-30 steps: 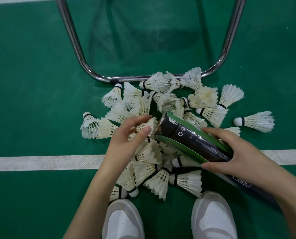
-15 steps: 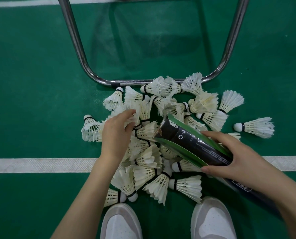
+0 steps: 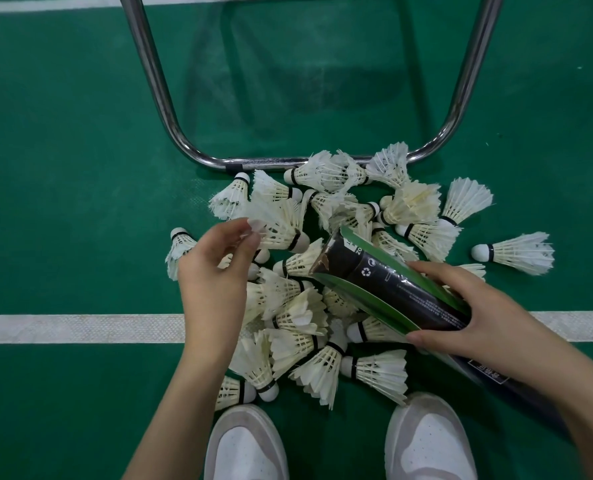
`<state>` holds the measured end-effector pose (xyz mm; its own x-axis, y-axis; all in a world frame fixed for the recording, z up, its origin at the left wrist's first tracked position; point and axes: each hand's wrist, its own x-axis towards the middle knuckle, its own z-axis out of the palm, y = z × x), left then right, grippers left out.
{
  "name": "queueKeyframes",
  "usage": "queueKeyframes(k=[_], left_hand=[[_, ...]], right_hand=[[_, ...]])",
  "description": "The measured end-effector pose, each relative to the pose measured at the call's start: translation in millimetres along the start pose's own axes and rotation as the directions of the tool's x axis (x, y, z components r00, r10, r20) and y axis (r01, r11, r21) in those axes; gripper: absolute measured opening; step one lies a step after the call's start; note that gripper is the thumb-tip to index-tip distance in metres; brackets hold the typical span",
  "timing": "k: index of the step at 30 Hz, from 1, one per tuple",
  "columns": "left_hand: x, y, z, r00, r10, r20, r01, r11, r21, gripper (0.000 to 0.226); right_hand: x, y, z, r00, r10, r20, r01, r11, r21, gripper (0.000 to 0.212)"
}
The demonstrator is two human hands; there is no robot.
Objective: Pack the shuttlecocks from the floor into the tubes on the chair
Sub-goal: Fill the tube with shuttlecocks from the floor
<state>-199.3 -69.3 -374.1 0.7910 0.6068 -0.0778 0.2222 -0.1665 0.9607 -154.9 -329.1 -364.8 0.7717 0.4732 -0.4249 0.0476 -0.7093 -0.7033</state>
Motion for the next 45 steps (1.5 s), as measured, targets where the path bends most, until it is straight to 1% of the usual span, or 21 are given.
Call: queueKeyframes(k=[2,4,11,14,17,21,24,28,31,34,37,43,45], left_hand=[[-3.3,2.4,2.8,0.998,-0.056,0.036,0.058,0.995,-0.079,0.015],[-7.6,2.4,6.4,0.993,-0.088,0.074,0.097,0.989,-0.115,0.014],[-21.0,3.9,16.9,0.972,-0.154,0.178,0.191,0.957,-0.217,0.015],[-24.1,4.2,19.8,0.947,-0.161,0.280,0.229,0.945,-0.234,0.012],[-28.5,3.9,22.4,0.917,-0.181,0.357,0.268,0.940,-0.211,0.020],[-30.4,2.7,25.4,0.895,-0.179,0.408,0.235,0.968,-0.092,0.031],[-31.2,4.1,28.5,0.877,-0.151,0.457,0.178,0.984,-0.017,0.024],[-30.5,1.4,29.2,0.862,-0.132,0.490,0.137,0.990,0.026,0.022],[-28.3,0.1,27.9,0.849,-0.121,0.515,0.128,0.992,0.022,0.024],[-27.4,0.3,27.2,0.850,-0.120,0.514,0.135,0.991,0.007,0.024],[-27.0,-2.2,26.5,0.846,-0.128,0.518,0.143,0.990,0.011,0.023],[-28.0,-7.3,25.6,0.795,-0.157,0.585,0.195,0.981,-0.001,0.022],[-28.6,-8.3,25.2,0.790,-0.159,0.592,0.209,0.978,-0.017,0.022]], right_hand=[[0.3,-0.9,-0.3,1.000,0.000,-0.002,0.000,1.000,0.000,0.072],[0.4,-1.6,-0.4,1.000,0.002,-0.002,-0.002,1.000,0.001,0.073],[0.2,-2.9,0.0,1.000,0.007,0.007,-0.007,1.000,0.008,0.072],[0.6,-4.2,1.8,1.000,0.006,0.018,-0.007,1.000,0.026,0.071],[1.2,-5.6,4.0,0.999,0.006,0.032,-0.007,0.999,0.038,0.072],[1.3,-5.8,3.1,1.000,0.006,0.030,-0.008,0.999,0.041,0.073],[0.4,-5.8,2.2,1.000,-0.001,0.031,0.000,1.000,0.026,0.074],[-2.0,-3.5,3.4,0.999,0.004,0.035,-0.005,1.000,0.022,0.074],[-2.8,-2.0,4.6,1.000,0.002,0.025,-0.003,1.000,0.015,0.074],[-2.8,-1.5,5.1,1.000,-0.006,0.009,0.005,1.000,0.013,0.075],[-2.6,-2.1,5.6,1.000,-0.010,0.023,0.010,1.000,-0.001,0.074],[-4.8,-0.9,6.5,0.999,0.002,0.040,-0.002,1.000,-0.002,0.075],[-5.3,0.3,6.7,0.999,0.004,0.039,-0.004,1.000,0.005,0.075]])
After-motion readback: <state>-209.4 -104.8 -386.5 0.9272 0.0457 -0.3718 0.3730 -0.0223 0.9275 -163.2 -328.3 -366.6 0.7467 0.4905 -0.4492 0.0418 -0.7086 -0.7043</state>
